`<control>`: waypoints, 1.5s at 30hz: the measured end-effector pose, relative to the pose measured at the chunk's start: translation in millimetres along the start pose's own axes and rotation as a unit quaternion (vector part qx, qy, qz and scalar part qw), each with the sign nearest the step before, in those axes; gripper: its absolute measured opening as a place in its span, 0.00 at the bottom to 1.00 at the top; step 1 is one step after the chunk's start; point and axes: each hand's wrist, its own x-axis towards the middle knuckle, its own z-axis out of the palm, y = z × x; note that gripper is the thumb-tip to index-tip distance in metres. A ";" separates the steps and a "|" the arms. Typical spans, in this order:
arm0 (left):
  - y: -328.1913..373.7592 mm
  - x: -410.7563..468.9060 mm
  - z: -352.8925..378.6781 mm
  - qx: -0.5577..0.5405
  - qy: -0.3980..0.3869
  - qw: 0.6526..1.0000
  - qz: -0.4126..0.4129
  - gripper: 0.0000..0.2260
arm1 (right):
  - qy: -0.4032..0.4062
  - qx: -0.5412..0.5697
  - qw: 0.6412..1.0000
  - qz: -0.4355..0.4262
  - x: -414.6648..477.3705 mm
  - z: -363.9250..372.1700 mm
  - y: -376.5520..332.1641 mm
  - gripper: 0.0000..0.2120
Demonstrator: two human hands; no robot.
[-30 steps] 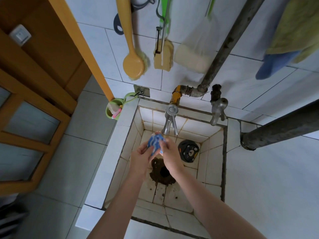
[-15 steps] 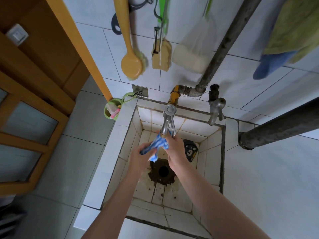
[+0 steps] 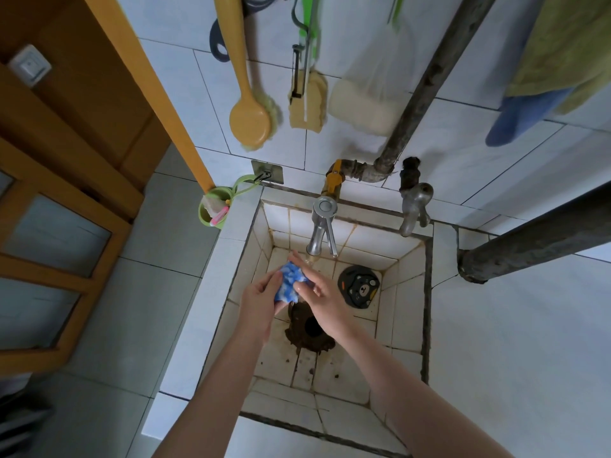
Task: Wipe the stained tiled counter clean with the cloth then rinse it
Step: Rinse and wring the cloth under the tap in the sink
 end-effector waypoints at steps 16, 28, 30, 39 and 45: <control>-1.2 -1.5 18.7 -0.009 -0.004 1.000 -0.002 0.11 | 0.116 0.096 0.989 0.009 4.5 9.7 -0.7 0.11; -2.0 -0.3 22.9 0.015 0.026 0.999 0.035 0.11 | 0.167 0.053 0.984 0.035 13.7 -3.5 -19.5 0.11; -1.6 -1.1 26.2 -0.006 0.007 1.000 0.025 0.12 | 0.094 0.111 0.989 0.030 6.5 6.8 -17.0 0.10; -7.2 -8.4 24.3 0.102 -0.012 0.993 0.065 0.13 | 0.242 0.111 0.951 0.158 30.3 1.1 -7.6 0.14; -7.1 -3.0 24.2 0.027 0.010 0.999 0.037 0.13 | 0.077 0.172 0.981 0.053 0.1 8.2 -16.3 0.18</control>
